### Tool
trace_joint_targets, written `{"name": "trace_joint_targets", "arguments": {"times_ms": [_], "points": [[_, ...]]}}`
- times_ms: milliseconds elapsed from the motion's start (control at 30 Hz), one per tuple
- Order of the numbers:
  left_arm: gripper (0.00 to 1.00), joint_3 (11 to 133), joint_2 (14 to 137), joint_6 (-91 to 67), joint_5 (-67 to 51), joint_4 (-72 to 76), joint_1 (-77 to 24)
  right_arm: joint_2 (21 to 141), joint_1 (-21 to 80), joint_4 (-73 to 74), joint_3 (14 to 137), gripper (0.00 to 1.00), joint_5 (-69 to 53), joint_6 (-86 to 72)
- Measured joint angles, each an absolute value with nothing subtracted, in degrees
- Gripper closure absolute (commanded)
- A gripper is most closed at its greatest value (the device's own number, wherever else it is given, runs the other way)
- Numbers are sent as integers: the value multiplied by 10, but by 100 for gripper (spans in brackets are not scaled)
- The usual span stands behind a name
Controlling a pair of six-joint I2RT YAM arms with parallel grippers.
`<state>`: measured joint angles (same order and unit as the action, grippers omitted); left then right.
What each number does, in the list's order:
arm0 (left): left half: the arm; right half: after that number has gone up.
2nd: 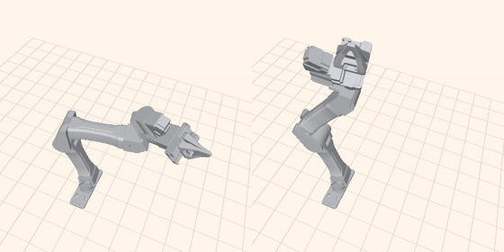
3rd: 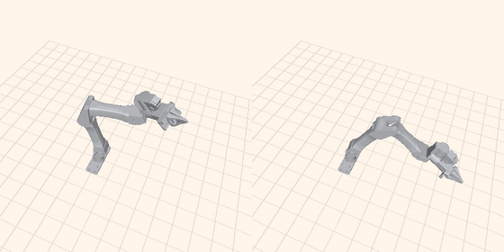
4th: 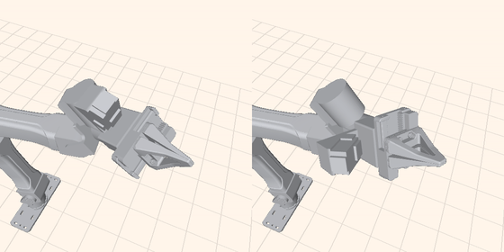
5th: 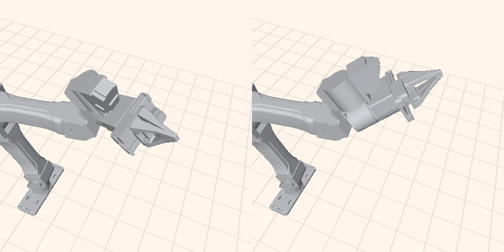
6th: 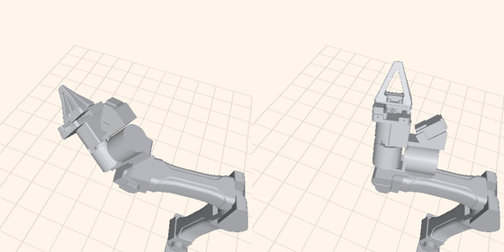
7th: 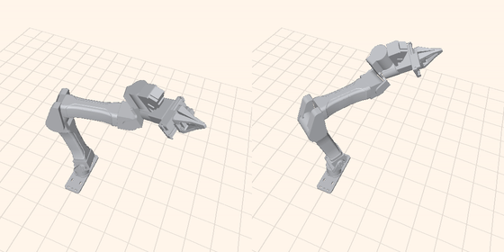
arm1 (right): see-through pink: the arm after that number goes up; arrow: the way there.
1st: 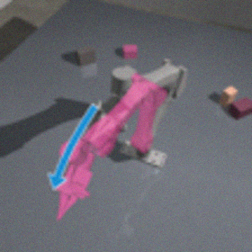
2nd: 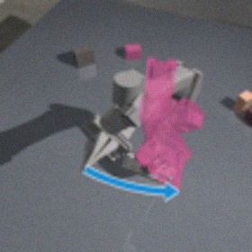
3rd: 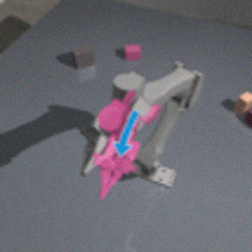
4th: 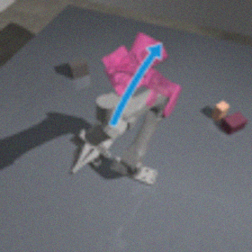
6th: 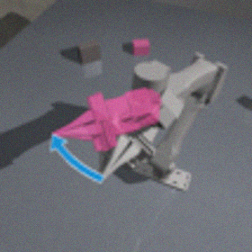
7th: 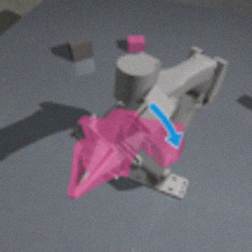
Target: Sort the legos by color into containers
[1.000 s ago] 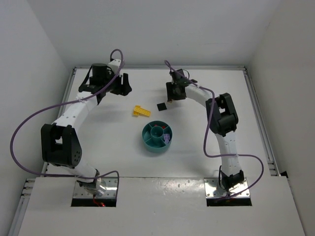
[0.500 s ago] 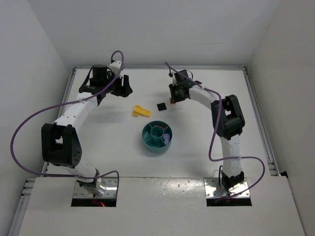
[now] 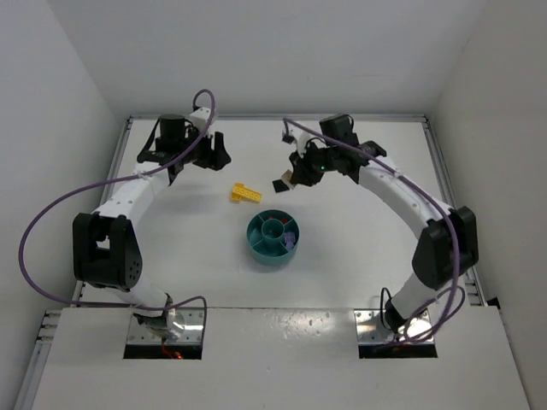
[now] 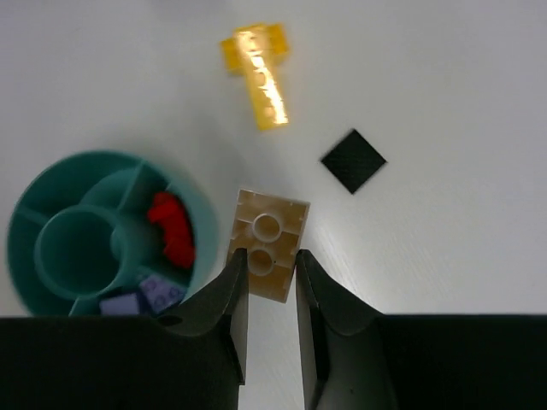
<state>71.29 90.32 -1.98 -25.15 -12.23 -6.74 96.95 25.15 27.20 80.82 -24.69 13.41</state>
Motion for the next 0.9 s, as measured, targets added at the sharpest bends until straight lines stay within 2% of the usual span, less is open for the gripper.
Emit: {"name": "trace_joint_targets", "arguments": {"times_ms": [200, 367, 700, 900], "points": [[35, 692, 903, -18, -255, -118, -67, 888, 337, 353, 780, 100, -301, 305], [35, 676, 902, -18, -257, -113, -67, 875, 406, 404, 757, 100, -304, 385], [35, 642, 872, -20, -257, -110, -67, 883, 460, 479, 759, 100, -298, 437], [35, 631, 862, -20, -258, -107, -67, 956, 469, 512, 797, 100, -286, 433]]}}
